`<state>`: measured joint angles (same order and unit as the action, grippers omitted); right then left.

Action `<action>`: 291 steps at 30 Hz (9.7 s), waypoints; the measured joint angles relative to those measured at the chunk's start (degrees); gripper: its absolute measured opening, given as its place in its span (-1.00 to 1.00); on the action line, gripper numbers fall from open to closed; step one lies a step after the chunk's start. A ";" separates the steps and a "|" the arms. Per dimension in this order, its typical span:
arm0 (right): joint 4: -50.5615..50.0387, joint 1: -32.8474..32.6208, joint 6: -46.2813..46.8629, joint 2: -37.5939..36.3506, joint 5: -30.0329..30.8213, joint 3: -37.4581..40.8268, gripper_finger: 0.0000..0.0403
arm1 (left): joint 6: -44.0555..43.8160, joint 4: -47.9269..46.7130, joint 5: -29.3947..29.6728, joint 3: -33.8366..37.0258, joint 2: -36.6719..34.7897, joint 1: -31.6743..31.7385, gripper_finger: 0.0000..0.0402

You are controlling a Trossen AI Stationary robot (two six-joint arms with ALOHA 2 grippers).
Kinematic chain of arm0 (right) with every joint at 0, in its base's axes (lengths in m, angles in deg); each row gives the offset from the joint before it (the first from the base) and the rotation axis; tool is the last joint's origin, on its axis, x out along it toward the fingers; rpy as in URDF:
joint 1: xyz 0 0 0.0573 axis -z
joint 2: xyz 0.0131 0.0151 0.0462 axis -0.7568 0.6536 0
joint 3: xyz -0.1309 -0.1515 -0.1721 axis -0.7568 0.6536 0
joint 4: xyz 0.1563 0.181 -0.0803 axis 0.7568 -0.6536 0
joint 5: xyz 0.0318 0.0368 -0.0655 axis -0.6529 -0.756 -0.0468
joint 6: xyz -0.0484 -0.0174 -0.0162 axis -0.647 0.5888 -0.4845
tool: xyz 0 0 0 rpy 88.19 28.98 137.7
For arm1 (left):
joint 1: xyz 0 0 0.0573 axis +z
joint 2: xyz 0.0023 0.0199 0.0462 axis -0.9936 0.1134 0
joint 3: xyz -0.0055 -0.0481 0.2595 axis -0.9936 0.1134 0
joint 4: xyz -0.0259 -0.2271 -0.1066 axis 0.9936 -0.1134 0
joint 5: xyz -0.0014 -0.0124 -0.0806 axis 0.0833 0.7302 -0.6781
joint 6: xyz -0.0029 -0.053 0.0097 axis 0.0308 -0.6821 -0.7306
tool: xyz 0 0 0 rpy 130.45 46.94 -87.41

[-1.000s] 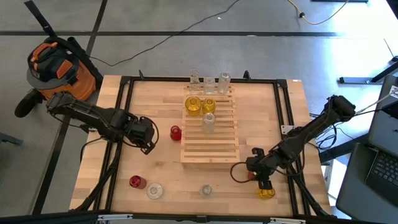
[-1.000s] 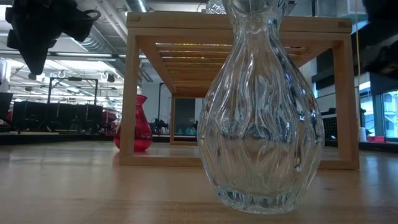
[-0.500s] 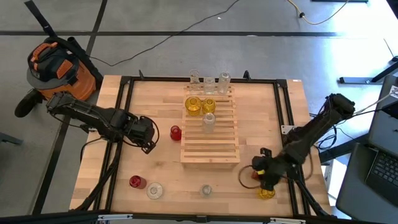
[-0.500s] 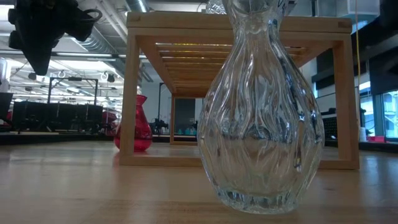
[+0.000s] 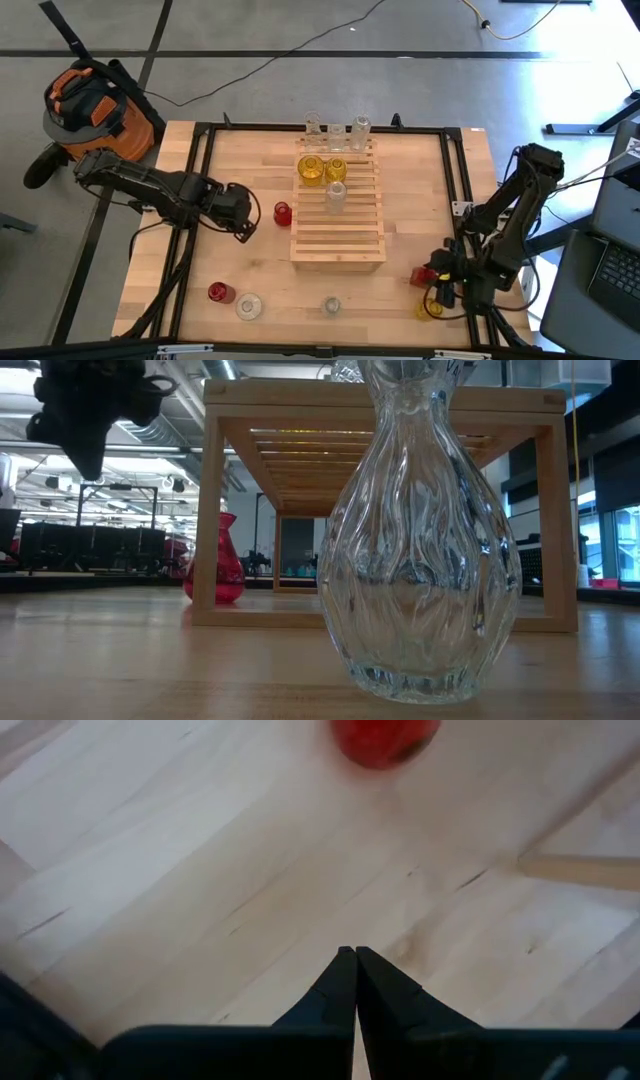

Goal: Sort vases onto shelf
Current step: Put the red vase on the shelf, then align the yellow vase with the yellow vases on the shelf

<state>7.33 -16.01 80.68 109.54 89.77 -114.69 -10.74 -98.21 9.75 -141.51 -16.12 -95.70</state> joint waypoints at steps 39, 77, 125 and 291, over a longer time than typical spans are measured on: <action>-11.28 56.29 -68.64 -6.96 -26.84 -41.78 -0.47 | 3.06 2.71 1.68 0.00 0.00 6.32 -1.00; -0.76 52.46 -66.77 19.65 -29.07 -48.82 -0.47 | 16.59 1.52 1.18 0.00 0.00 5.48 -1.00; 4.26 52.49 -65.73 17.06 -27.54 -48.79 -0.03 | 17.32 1.32 2.03 -0.02 -0.02 5.30 -1.00; -39.49 80.97 -103.49 30.08 -29.34 -74.41 -0.63 | 25.57 3.45 -2.75 0.02 0.00 17.71 -1.00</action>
<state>-32.16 64.95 -22.80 139.61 60.43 -189.10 14.83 -94.76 7.00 -141.49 -16.12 -77.99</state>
